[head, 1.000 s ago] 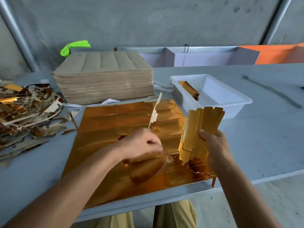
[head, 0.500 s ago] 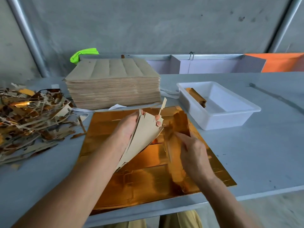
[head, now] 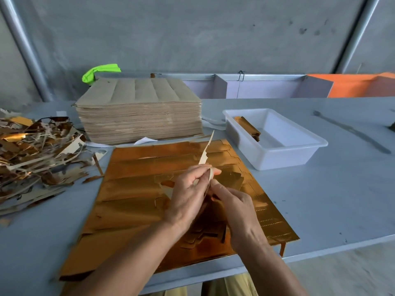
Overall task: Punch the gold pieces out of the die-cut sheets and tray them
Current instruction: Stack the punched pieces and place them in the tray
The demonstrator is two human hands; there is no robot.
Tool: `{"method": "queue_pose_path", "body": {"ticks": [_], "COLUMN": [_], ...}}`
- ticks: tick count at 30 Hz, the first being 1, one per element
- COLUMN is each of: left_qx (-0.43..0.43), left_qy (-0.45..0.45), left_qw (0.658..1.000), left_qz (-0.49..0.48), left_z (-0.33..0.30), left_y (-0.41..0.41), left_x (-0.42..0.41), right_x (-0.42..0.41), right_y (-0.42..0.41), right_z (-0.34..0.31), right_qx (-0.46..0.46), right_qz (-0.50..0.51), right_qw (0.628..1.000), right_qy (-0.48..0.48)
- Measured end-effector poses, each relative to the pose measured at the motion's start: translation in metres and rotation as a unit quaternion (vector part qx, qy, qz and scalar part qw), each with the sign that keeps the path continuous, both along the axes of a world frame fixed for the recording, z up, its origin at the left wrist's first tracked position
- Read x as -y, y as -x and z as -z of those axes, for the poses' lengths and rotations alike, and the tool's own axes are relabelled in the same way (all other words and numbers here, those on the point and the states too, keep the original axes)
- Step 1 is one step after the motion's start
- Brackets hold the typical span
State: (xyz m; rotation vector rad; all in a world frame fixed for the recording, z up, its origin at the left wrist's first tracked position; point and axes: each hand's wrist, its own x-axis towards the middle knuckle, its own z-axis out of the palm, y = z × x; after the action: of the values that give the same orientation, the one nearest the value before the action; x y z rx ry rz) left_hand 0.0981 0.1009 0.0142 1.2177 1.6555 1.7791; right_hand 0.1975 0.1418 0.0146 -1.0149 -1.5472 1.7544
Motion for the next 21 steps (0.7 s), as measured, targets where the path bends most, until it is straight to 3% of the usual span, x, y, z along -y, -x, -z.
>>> {"method": "queue_pose_path", "body": {"ticks": [5,7,9,12,15,18,21], "left_qx": [0.111,0.15,0.243,0.333,0.25,-0.01,-0.249], "left_qy": [0.019,0.004,-0.023,-0.039,-0.028,0.073,0.249], "left_qw": [0.993,0.989,0.97,0.942,0.967,0.997,0.933], "left_qz": [-0.045,-0.012,0.019,-0.01,-0.047,-0.012,0.067], "left_z": [-0.002,-0.006,-0.012,-0.018,-0.021,-0.025,-0.026], "left_y": [0.003,0.007,0.015,0.033,0.046,0.053,0.058], "left_x": [0.002,0.005,0.009,0.01,0.004,-0.001,-0.009], "right_x": [-0.004,-0.006,-0.012,-0.021,-0.03,-0.041,-0.049], "right_y": [-0.006,-0.006,-0.006,-0.007,-0.005,-0.003,-0.001], "right_z": [0.003,0.005,0.007,0.011,0.014,0.011,0.002], "right_qx": [0.033,0.049,0.051,0.058,0.064,0.081,0.089], "right_qz": [-0.004,-0.003,0.004,0.048,0.063,0.075,0.062], "right_qw": [0.997,0.997,0.998,0.997,0.993,0.979,0.957], "right_qy": [0.069,0.058,0.038,-0.019,-0.076,-0.174,-0.271]}}
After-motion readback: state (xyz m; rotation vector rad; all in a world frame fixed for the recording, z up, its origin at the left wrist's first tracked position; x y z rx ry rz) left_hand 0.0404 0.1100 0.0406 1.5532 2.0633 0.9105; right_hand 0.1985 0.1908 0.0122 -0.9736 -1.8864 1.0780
